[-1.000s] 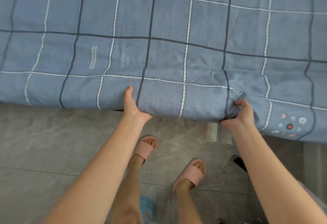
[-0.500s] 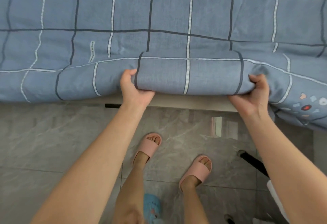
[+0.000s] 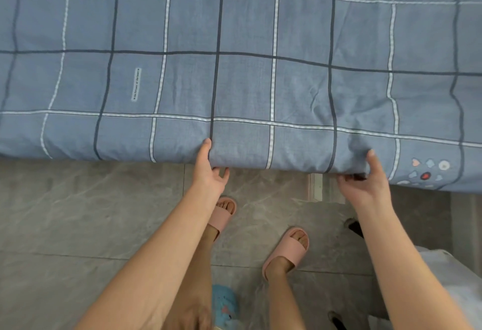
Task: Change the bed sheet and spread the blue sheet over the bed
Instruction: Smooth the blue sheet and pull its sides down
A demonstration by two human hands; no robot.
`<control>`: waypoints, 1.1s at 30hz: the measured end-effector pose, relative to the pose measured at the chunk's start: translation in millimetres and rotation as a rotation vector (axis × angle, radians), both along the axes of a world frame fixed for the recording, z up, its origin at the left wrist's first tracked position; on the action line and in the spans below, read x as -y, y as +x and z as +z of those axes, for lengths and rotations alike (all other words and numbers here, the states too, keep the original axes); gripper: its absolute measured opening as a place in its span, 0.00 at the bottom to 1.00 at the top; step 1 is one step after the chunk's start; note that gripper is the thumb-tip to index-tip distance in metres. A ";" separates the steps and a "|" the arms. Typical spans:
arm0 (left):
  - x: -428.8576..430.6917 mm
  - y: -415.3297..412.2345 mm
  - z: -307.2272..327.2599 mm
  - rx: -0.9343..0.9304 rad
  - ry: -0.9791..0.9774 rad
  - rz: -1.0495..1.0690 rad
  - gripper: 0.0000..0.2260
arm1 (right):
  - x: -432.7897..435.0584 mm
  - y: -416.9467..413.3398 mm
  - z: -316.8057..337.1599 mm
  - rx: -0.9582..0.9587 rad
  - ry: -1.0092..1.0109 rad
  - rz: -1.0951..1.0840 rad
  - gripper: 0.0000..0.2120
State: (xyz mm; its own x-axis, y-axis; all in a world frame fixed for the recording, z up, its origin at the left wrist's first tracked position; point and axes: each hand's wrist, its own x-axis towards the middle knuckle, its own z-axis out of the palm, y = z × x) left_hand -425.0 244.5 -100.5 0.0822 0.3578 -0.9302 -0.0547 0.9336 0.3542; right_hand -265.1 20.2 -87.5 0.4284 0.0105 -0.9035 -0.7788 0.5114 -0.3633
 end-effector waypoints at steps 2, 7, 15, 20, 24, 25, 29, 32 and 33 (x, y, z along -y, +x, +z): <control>-0.1 -2.0 -3.4 0.013 0.014 -0.010 0.19 | 5.8 12.6 1.4 -0.007 0.037 -0.056 0.31; 1.8 -15.5 -17.8 -0.068 0.168 -0.045 0.23 | 28.1 31.8 1.3 0.073 0.008 0.063 0.44; 33.8 9.8 3.2 -0.299 0.155 -0.081 0.21 | 29.3 33.1 -7.0 -0.008 -0.119 0.166 0.14; 91.1 29.7 20.8 -0.176 -0.108 -0.025 0.31 | 41.0 37.3 2.3 -0.044 -0.063 0.229 0.06; 163.0 54.5 22.6 -0.067 -0.177 -0.169 0.30 | 98.1 38.9 14.1 -0.152 0.061 0.244 0.16; 180.6 63.4 23.0 -0.021 -0.202 -0.222 0.28 | 118.4 43.5 16.0 -0.145 0.063 0.241 0.21; 244.0 110.4 25.8 0.138 -0.253 -0.468 0.20 | 208.0 78.9 19.4 -0.069 -0.052 0.237 0.33; 299.5 154.8 27.7 0.269 -0.361 -0.524 0.24 | 274.4 106.2 18.2 0.000 -0.093 0.172 0.33; 309.5 165.9 30.1 0.296 -0.374 -0.530 0.27 | 284.6 112.9 16.3 0.013 -0.106 0.165 0.32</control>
